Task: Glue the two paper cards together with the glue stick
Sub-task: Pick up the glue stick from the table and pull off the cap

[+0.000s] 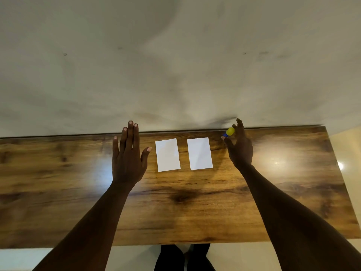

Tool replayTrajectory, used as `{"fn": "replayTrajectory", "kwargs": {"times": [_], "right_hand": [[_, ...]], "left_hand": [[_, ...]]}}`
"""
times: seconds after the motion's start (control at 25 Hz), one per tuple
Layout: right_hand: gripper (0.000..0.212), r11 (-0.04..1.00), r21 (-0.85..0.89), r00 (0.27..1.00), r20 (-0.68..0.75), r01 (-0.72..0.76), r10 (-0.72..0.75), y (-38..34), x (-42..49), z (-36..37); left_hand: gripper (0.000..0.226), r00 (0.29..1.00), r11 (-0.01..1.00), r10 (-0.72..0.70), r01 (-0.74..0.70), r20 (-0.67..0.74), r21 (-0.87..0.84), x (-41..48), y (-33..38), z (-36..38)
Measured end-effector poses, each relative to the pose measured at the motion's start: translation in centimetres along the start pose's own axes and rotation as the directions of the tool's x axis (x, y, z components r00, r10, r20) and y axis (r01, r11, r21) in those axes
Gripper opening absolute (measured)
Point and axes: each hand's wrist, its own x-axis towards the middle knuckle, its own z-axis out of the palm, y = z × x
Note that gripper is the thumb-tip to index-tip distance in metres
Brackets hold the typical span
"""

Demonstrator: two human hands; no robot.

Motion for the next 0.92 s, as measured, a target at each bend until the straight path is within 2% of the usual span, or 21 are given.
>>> {"fn": "replayTrajectory", "kwargs": {"times": [0.12,0.2,0.6,0.92], "right_hand": [[0.041,0.999,-0.041,1.000,-0.017,0.019,-0.020,0.3,0.6,0.1],[0.035,0.998,-0.056,1.000,-0.012,0.027,-0.028,0.2,0.9,0.1],[0.030,0.997,-0.031,0.997,0.007,0.071,-0.071,-2.6,0.7,-2.4],[0.021,0.984,0.022,0.984,-0.031,0.175,-0.175,-11.3,0.7,-10.9]], "left_hand": [[0.071,1.000,1.000,0.005,-0.005,-0.006,-0.002,0.3,-0.1,0.1],[0.071,1.000,1.000,0.009,-0.009,-0.008,0.006,0.4,-0.2,0.0],[0.072,0.995,0.999,0.029,-0.027,-0.101,0.020,1.5,-0.3,-4.0],[0.068,0.940,0.996,0.072,-0.047,-0.333,0.080,4.4,-0.3,-16.4]]}}
